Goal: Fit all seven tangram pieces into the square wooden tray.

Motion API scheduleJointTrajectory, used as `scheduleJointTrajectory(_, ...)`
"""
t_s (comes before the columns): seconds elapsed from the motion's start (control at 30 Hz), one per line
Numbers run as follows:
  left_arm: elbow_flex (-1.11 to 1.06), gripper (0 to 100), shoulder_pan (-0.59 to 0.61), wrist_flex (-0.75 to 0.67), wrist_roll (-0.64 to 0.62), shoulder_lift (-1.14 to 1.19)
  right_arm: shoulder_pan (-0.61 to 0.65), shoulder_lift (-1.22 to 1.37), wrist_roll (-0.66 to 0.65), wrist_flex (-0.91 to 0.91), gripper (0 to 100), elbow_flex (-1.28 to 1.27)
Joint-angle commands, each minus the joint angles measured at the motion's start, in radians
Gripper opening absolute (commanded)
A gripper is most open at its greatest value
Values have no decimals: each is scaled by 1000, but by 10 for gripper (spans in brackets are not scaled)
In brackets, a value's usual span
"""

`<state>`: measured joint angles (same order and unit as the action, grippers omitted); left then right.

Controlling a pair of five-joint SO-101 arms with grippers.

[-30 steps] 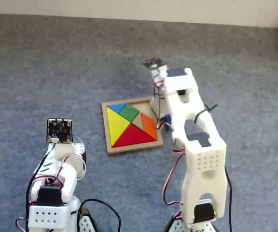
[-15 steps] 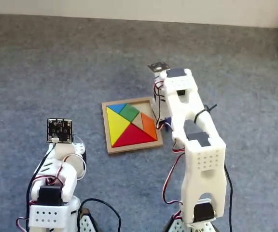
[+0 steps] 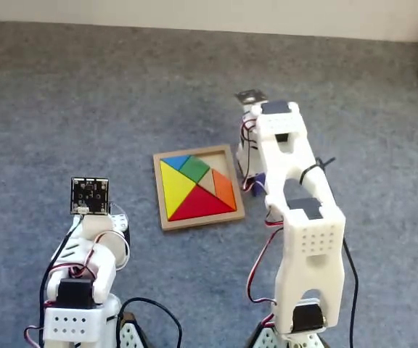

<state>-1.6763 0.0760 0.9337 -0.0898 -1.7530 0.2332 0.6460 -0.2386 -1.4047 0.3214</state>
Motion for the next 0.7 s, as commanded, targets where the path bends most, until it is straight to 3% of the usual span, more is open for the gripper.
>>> scheduleJointTrajectory(0.0, -22, 7, -8, 6, 11, -27, -21, -36, 0, -45, 139, 30)
scheduleJointTrajectory(0.27, -22, 7, -8, 6, 11, -28, -8, -124, -11, -87, 139, 142)
scheduleJointTrajectory(0.67, -22, 9, -8, 6, 11, -28, 131, -216, -377, -82, 139, 142)
